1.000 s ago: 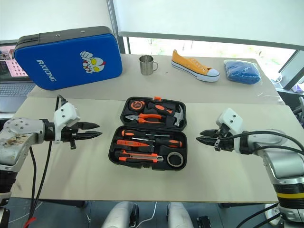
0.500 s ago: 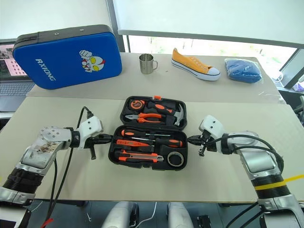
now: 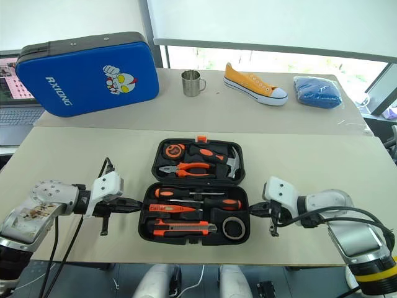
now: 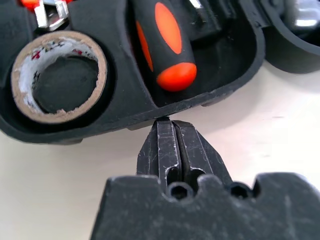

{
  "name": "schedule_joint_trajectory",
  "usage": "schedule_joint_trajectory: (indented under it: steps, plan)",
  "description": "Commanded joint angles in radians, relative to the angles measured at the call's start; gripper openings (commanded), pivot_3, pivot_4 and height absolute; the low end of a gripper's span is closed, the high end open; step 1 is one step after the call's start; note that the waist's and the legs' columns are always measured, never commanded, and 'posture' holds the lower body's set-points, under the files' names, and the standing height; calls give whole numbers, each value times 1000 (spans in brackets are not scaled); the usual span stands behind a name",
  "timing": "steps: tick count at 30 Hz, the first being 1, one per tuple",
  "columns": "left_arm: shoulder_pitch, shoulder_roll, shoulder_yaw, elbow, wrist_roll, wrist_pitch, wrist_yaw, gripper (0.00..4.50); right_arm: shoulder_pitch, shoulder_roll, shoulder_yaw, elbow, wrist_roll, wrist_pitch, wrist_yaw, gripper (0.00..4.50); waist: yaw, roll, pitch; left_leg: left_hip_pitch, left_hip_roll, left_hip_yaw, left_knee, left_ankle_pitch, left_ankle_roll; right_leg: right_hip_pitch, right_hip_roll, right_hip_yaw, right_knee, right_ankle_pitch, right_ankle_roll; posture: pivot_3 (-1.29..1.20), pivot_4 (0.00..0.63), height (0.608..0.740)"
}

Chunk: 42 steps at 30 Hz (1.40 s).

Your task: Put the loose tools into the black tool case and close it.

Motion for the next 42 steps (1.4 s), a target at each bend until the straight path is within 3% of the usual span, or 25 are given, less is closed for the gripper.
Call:
schedule_joint_trajectory:
  steps: [1, 6, 7, 8, 9, 12, 15, 17, 22, 27, 33, 35, 36, 40, 41, 42]
  plan:
    - [32, 0, -12, -88, -22, -25, -11, 30, 33, -3, -15, -88, 39, -32, 13, 11, 0, 0, 0, 0, 0, 0, 0, 0, 0, 0, 0, 0, 0, 0, 0, 0, 150, 739]
    - [38, 27, 22, -50, 14, 41, 55, 30, 44, -19, -56, -74, 11, -8, -29, 11, -1, 0, 0, 1, 0, 0, 0, 0, 0, 0, 0, 0, 0, 0, 0, 0, 150, 739]
    - [33, 32, 37, -33, 16, 60, 73, 267, 38, -24, -70, -65, 12, 9, -38, 0, -2, 0, 0, 1, 0, 0, 0, 0, 0, 0, 0, 0, 0, 0, 0, 0, 150, 739]
    - [26, 38, 50, -19, 11, 88, 86, 532, 32, -28, -82, -56, 18, 25, -44, 464, -2, 0, 0, 1, 0, 0, 0, 0, 0, 0, 0, 0, 0, 0, 0, 0, 150, 739]
    - [11, 43, 74, 5, -9, 143, 100, 674, 24, -39, -103, -48, 35, 49, -40, 580, -2, 0, 0, 1, 0, 0, 0, 0, 0, 0, 0, 0, 0, 0, 0, 0, 150, 739]
    - [-54, 38, 136, 75, -68, 281, 142, 1801, 2, -67, -154, -28, 86, 98, -22, 1433, -1, 0, 0, 1, 0, 0, 0, 0, 0, 0, 0, 0, 1, 0, 0, 0, 150, 739]
    - [-240, -23, 188, 178, -169, 556, 218, 2791, -132, -46, -192, 48, 192, 281, -57, 2425, -1, 0, 0, 2, 0, 0, 1, 0, 0, 1, 1, 0, 1, 0, 0, 0, 150, 739]
    - [-328, -58, 185, 212, -212, 696, 245, 3114, -218, -25, -184, 99, 241, 391, -75, 3019, 0, -1, 0, 1, -1, -1, 3, 1, 0, 1, 1, 0, 2, 1, 0, 0, 150, 739]
    - [-482, -163, 135, 287, -231, 864, 339, 3114, -421, 64, -134, 267, 268, 572, -165, 3019, -3, -1, 0, 0, -2, -1, 2, 0, 0, 0, 1, 0, 2, 1, 0, 0, 150, 739]
    - [-527, -194, 22, 325, -203, 820, 343, 3114, -536, 134, -65, 391, 238, 625, -208, 3019, -6, -1, 0, 0, -2, -1, 1, 1, -1, -2, 1, 0, 2, 1, 0, 0, 150, 739]
    - [-572, -233, 2, 421, -181, 769, 363, 3114, -569, 172, -13, 450, 213, 610, -219, 3019, -3, -1, 0, -1, -2, -1, 1, 1, -1, -2, 0, 0, 2, 1, 0, 0, 150, 739]
    - [-577, -236, -1, 440, -175, 757, 362, 2585, -576, 185, -10, 468, 206, 605, -227, 3118, -2, -1, 0, -1, -3, -1, 1, 1, -1, -1, 0, 0, 2, 1, 0, 0, 150, 739]
    - [-576, -236, -4, 447, -174, 750, 359, 2392, -575, 188, -6, 470, 203, 603, -227, 2549, -3, -1, 0, -1, -3, -1, 1, 1, -2, -1, 0, 0, 2, 1, 0, 0, 150, 739]
    - [-574, -240, -5, 450, -181, 737, 345, 964, -563, 183, 7, 447, 208, 610, -209, 1332, -4, 0, 0, -1, -3, -1, 1, 1, -2, -1, 0, 0, 2, 1, 0, 0, 150, 739]
    - [-573, -243, -6, 447, -182, 734, 343, 785, -560, 180, 13, 440, 206, 605, -203, 1133, -4, 0, 0, 0, -3, -1, 1, 1, -2, -1, 0, 0, 2, 1, 0, 0, 150, 739]
    - [-572, -245, -6, 445, -182, 732, 342, 299, -558, 179, 17, 436, 204, 603, -199, 690, -3, 0, 0, 0, -3, -1, 1, 1, -2, -1, 0, 0, 3, 2, 0, 0, 150, 739]
